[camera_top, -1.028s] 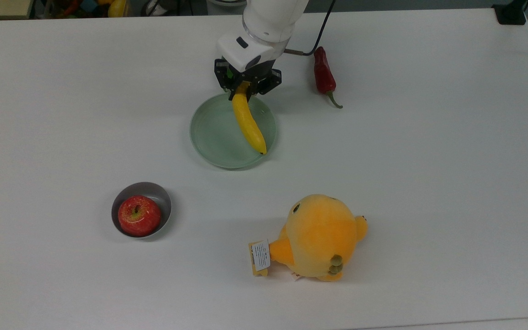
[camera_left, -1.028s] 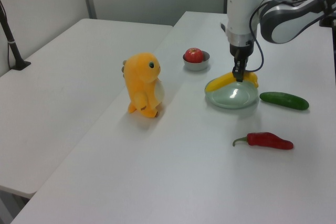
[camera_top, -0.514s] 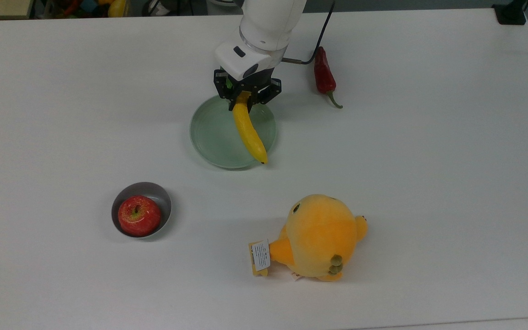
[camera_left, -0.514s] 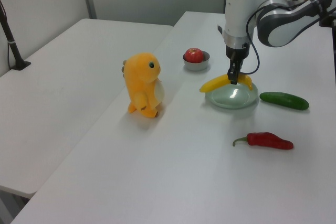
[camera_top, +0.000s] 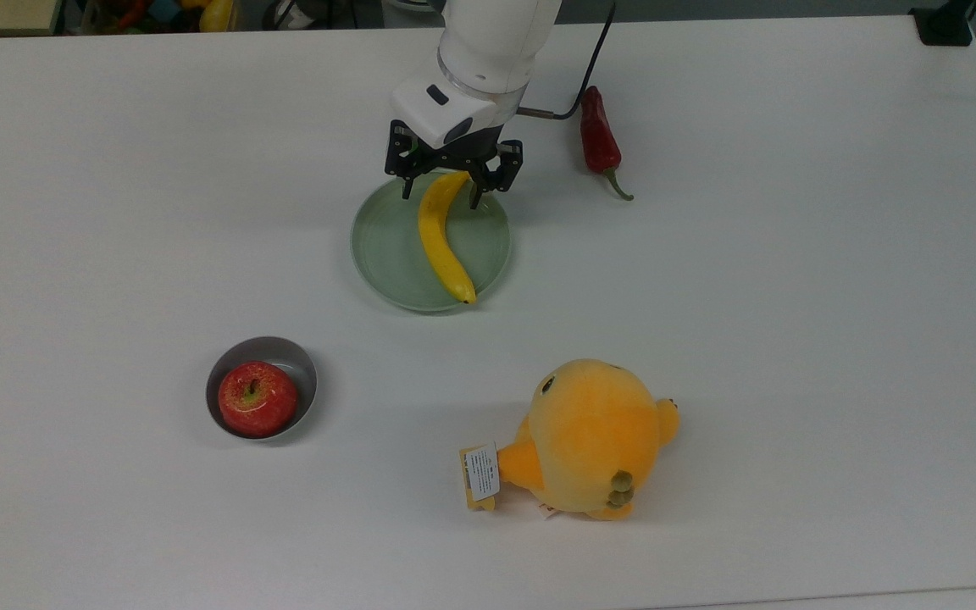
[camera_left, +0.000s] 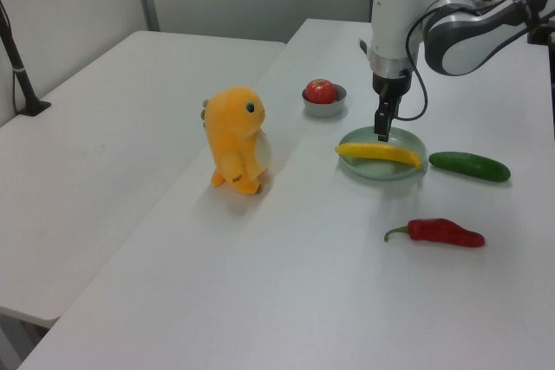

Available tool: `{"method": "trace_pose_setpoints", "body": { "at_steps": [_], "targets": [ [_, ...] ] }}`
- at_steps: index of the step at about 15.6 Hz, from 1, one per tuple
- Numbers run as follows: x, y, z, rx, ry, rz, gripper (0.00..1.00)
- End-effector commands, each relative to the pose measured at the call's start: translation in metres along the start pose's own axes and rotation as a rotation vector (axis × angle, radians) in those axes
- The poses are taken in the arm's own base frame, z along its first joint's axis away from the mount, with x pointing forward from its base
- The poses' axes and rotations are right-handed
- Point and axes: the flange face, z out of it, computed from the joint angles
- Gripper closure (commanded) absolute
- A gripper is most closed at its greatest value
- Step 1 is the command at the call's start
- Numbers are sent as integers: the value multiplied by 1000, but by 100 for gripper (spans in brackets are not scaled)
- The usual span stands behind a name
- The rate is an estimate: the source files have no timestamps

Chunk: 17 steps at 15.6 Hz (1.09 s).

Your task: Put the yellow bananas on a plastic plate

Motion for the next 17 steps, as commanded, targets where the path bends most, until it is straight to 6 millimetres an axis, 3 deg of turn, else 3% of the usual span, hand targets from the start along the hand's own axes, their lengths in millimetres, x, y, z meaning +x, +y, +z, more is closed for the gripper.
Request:
{"method": "trace_pose_setpoints", "body": {
  "at_steps": [1, 3, 6, 11, 12, 15, 17],
  "targets": [
    [0, 17, -25, 7, 36, 28, 0],
    [-5, 34, -46, -4, 43, 61, 0],
    [-4, 77, -114, 79, 48, 174, 0],
    [-19, 156, -205, 231, -20, 119, 0],
    [-24, 181, -209, 239, -36, 137, 0],
    [-34, 218, -219, 242, -21, 146, 0],
    [-35, 223, -219, 244, -12, 143, 0]
  ]
}}
